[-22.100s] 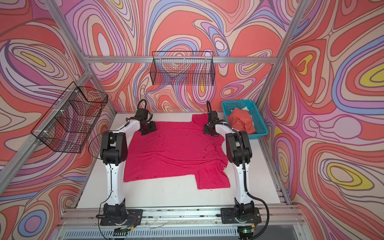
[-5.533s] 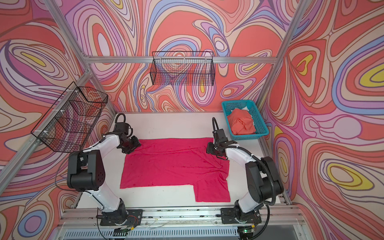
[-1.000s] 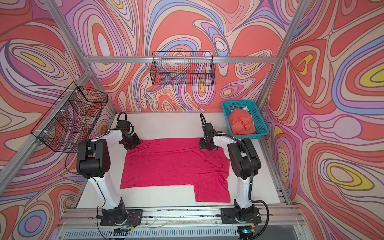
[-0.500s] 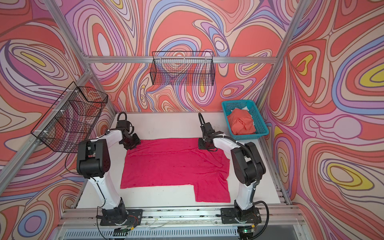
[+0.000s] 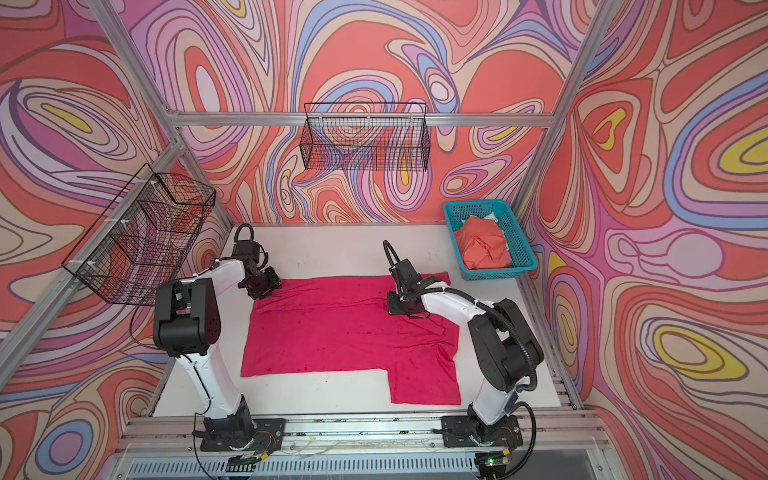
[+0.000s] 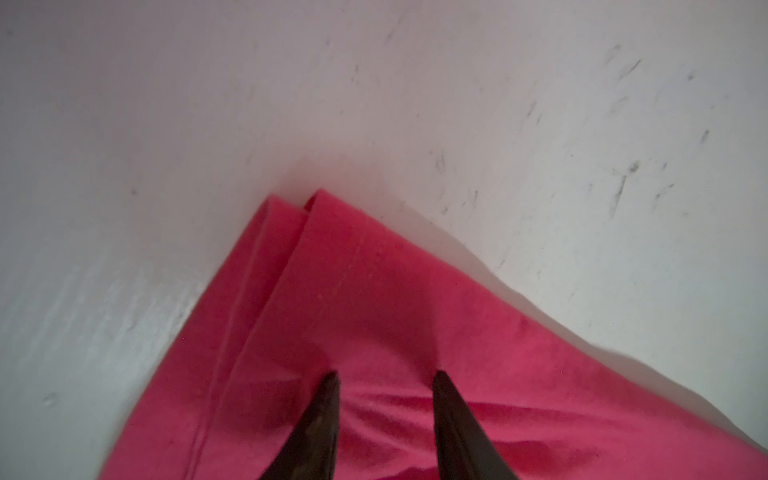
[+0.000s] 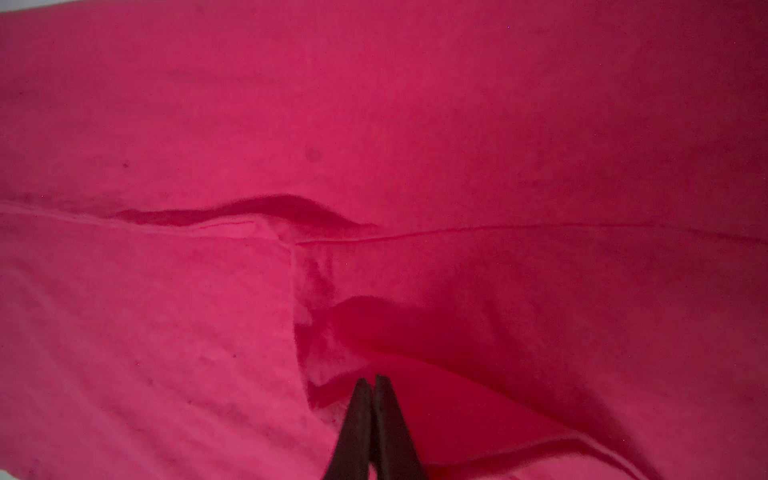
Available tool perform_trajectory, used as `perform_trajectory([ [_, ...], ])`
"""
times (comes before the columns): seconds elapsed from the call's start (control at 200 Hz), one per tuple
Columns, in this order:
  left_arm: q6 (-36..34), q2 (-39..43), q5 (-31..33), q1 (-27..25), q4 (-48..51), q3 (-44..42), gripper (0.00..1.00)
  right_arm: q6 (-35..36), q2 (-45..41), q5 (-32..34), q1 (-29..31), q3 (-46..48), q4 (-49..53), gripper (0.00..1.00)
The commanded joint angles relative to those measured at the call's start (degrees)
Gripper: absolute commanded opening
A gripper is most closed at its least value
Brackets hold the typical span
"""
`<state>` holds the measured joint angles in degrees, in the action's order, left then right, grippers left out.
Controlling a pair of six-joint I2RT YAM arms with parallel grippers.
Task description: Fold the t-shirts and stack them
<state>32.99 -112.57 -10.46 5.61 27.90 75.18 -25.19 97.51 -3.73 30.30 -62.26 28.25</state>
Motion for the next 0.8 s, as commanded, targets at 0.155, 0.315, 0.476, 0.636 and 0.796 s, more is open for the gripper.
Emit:
perform_trajectory([
  [0.155,-0.3,-1.6,0.4,-0.6,4.1,-1.4,0.4,-6.6,-2.7,1.2,3.4,4.8,-1.7,0.0],
  [0.315,-0.4,-1.6,0.4,-0.7,4.1,-1.3,0.4,-8.9,-2.3,0.7,6.2,5.7,-2.7,0.0],
  [0.476,-0.5,-1.4,0.4,-0.7,4.0,-1.4,0.4,-10.3,-2.2,-0.5,9.3,5.3,-1.9,0.29],
  [0.636,-0.4,-1.4,0.3,-0.7,4.1,-1.5,0.4,-9.1,-5.4,1.0,9.8,2.9,2.1,0.36],
  [0.796,-0.4,-1.4,-0.1,-0.9,3.8,-1.5,0.4,-6.4,-5.6,5.6,7.3,0.5,4.2,0.42],
])
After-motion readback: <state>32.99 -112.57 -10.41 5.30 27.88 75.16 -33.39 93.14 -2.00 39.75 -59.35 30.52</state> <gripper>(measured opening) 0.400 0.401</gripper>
